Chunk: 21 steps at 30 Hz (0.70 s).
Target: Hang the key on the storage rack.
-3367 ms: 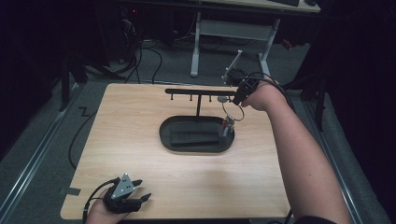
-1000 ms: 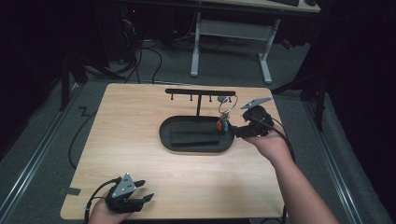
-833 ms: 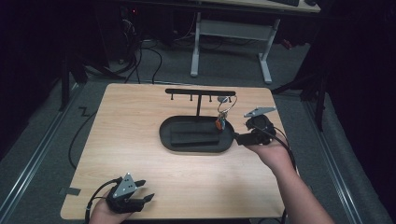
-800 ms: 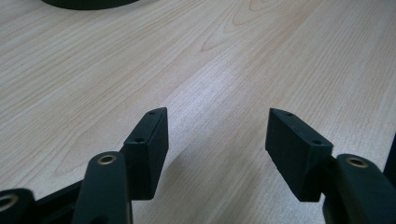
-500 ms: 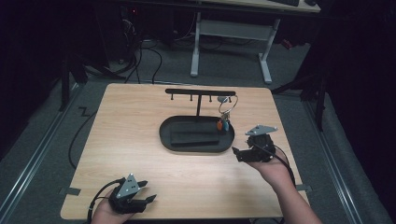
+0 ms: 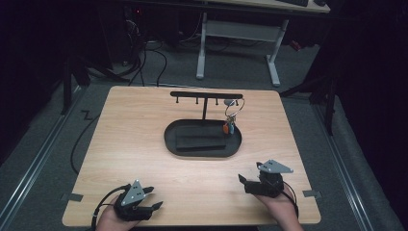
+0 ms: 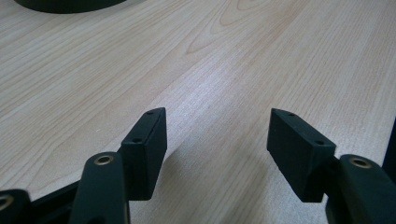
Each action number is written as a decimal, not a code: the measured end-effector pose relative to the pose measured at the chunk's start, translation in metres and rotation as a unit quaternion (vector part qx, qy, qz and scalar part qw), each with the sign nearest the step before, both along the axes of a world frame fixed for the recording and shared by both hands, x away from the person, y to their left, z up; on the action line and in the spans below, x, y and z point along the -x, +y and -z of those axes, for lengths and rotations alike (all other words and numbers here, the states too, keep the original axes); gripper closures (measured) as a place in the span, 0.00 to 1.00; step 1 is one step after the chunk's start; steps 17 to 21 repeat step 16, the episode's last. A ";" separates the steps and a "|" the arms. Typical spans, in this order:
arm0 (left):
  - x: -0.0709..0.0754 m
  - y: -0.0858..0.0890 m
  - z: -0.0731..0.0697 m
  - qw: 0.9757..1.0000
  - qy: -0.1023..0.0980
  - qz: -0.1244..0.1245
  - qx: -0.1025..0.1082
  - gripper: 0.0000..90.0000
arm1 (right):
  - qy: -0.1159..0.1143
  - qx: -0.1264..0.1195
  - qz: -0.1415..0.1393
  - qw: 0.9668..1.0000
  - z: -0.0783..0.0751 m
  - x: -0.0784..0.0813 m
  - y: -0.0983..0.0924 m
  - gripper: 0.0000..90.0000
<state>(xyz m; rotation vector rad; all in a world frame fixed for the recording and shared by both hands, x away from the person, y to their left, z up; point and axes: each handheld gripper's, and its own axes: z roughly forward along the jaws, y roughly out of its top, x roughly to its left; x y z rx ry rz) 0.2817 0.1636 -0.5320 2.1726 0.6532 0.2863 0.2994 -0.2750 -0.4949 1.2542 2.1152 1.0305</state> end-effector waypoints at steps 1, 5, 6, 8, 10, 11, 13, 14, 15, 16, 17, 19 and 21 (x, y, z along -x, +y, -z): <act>0.000 0.000 0.000 1.000 0.002 -0.002 0.003 0.43 | -0.016 -0.001 0.008 1.000 0.003 0.008 -0.001 0.17; 0.000 -0.002 -0.001 1.000 0.001 -0.005 0.008 0.43 | -0.034 -0.025 0.025 0.999 0.013 0.032 -0.011 0.17; 0.001 -0.003 -0.001 1.000 0.000 -0.003 0.006 0.43 | -0.044 -0.021 0.021 0.999 0.014 0.034 -0.012 0.17; 0.002 -0.004 -0.001 1.000 0.001 0.001 0.002 0.42 | -0.040 -0.012 0.026 0.999 0.016 0.036 -0.014 0.17; 0.004 -0.005 -0.001 1.000 -0.003 0.002 -0.004 0.41 | -0.040 -0.022 0.028 0.999 0.015 0.035 -0.015 0.17; 0.005 -0.006 -0.002 1.000 -0.005 0.002 -0.004 0.41 | -0.043 -0.023 0.028 0.998 0.015 0.034 -0.014 0.17; 0.006 -0.005 -0.003 1.000 -0.008 0.003 -0.004 0.41 | -0.043 -0.020 0.028 0.998 0.015 0.034 -0.012 0.17; 0.007 -0.004 -0.003 1.000 -0.011 0.002 -0.004 0.41 | -0.041 -0.023 0.027 0.998 0.016 0.034 -0.011 0.17; 0.007 -0.003 -0.004 1.000 -0.012 0.002 -0.003 0.41 | -0.041 -0.021 0.027 0.999 0.016 0.033 -0.009 0.17; 0.007 -0.003 -0.004 1.000 -0.012 0.002 -0.003 0.41 | -0.043 -0.018 0.026 0.999 0.016 0.033 -0.008 0.17; 0.007 -0.003 -0.004 1.000 -0.012 0.002 -0.003 0.41 | -0.043 -0.018 0.026 0.999 0.016 0.033 -0.008 0.17; 0.007 -0.003 -0.004 1.000 -0.012 0.002 -0.003 0.41 | -0.043 -0.018 0.026 0.999 0.016 0.033 -0.008 0.17; 0.007 -0.003 -0.004 1.000 -0.012 0.002 -0.003 0.41 | -0.043 -0.018 0.026 0.999 0.016 0.033 -0.008 0.17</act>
